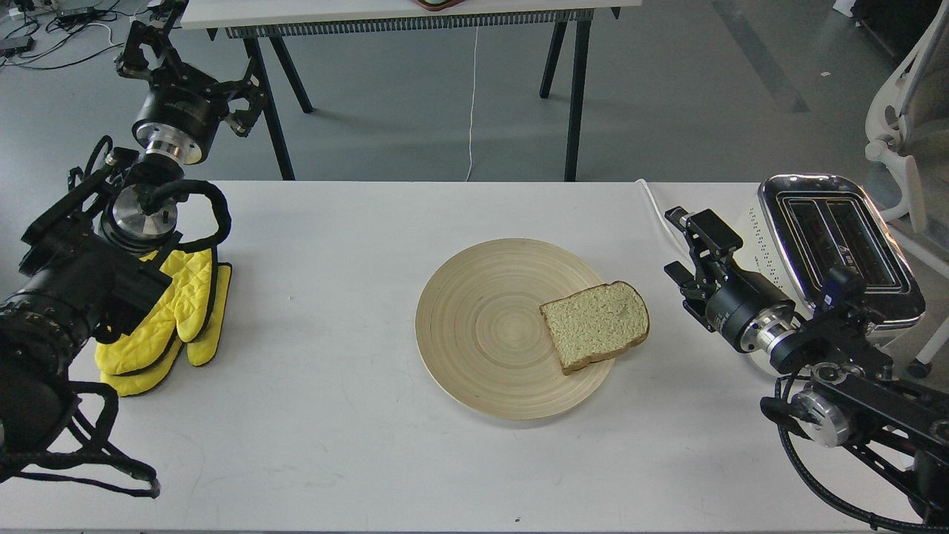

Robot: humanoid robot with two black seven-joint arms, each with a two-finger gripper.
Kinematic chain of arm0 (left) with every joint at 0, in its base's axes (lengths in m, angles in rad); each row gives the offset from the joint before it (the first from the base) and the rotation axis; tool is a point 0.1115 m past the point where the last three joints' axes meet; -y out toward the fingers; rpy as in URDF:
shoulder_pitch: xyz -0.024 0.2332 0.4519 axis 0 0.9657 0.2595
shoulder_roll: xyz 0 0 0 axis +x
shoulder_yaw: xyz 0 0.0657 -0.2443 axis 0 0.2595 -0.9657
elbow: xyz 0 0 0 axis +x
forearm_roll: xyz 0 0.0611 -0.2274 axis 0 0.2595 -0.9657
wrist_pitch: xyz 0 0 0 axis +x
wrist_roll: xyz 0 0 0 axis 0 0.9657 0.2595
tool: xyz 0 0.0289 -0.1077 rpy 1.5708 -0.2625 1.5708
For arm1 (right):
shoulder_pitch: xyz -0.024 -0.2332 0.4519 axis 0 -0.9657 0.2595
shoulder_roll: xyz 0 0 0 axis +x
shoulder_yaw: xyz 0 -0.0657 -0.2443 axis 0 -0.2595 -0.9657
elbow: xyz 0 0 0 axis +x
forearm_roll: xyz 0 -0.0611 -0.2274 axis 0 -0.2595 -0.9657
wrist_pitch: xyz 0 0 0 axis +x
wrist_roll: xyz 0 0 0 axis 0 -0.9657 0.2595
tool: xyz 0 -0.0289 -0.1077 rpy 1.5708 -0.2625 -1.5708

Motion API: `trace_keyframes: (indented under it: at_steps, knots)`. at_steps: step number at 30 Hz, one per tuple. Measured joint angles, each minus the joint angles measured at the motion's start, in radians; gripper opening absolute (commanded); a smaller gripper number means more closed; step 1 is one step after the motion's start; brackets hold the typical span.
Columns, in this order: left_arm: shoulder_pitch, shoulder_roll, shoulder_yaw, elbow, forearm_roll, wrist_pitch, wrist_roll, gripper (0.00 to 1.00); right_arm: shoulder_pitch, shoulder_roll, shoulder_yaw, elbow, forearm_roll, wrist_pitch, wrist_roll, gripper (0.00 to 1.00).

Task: Put bread in toaster with right arm
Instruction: 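Move the right gripper down from the toaster toward the bread slice, then close the right gripper on the bread slice's edge on the plate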

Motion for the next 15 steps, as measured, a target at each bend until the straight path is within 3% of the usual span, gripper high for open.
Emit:
trace_keyframes:
  at_steps: [6,15]
  knots:
    - [0.0,-0.001,0.0,0.0,0.0,0.0,0.0,1.0,0.0,0.045,-0.133,-0.071,-0.036,-0.071,-0.002,0.91]
    - [0.0,-0.001,0.001,0.0,0.0,0.0,0.0,1.0,0.039,0.166,-0.192,-0.226,-0.045,-0.081,-0.005,0.57]
